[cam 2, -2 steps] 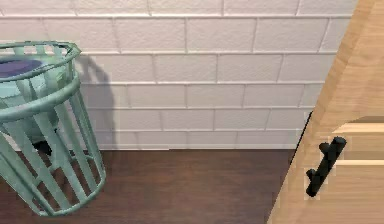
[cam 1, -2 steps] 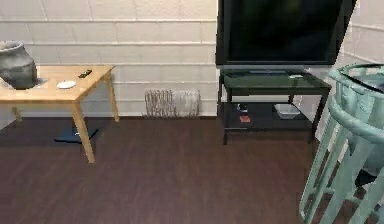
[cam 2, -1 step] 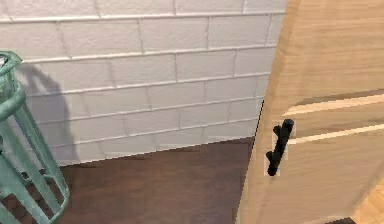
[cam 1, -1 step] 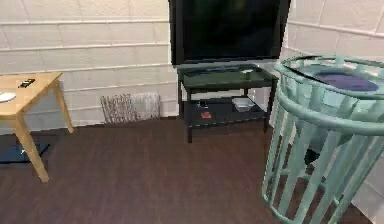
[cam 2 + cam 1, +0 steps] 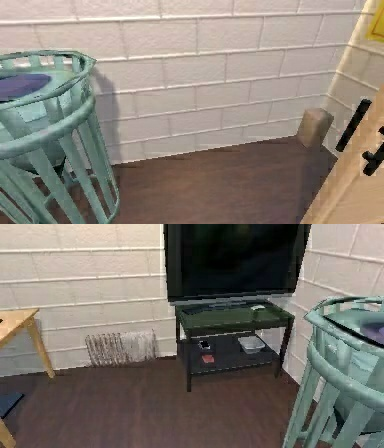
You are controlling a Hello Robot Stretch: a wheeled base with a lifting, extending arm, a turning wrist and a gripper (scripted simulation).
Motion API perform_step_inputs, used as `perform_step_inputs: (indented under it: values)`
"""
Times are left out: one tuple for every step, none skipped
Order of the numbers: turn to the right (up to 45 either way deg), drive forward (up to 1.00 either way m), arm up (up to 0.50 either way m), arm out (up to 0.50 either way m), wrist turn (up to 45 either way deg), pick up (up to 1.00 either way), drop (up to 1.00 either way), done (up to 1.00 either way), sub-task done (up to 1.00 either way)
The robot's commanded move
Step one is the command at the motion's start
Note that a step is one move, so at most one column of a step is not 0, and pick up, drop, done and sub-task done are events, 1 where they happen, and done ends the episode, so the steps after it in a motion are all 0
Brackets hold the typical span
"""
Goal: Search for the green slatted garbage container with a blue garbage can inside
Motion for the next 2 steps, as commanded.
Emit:
perform_step_inputs:
  values:
    - [45.0,0.0,0.0,0.0,0.0,0.0,0.0,0.0,0.0]
    - [0.0,0.0,0.0,0.0,0.0,0.0,0.0,1.0,0.0]
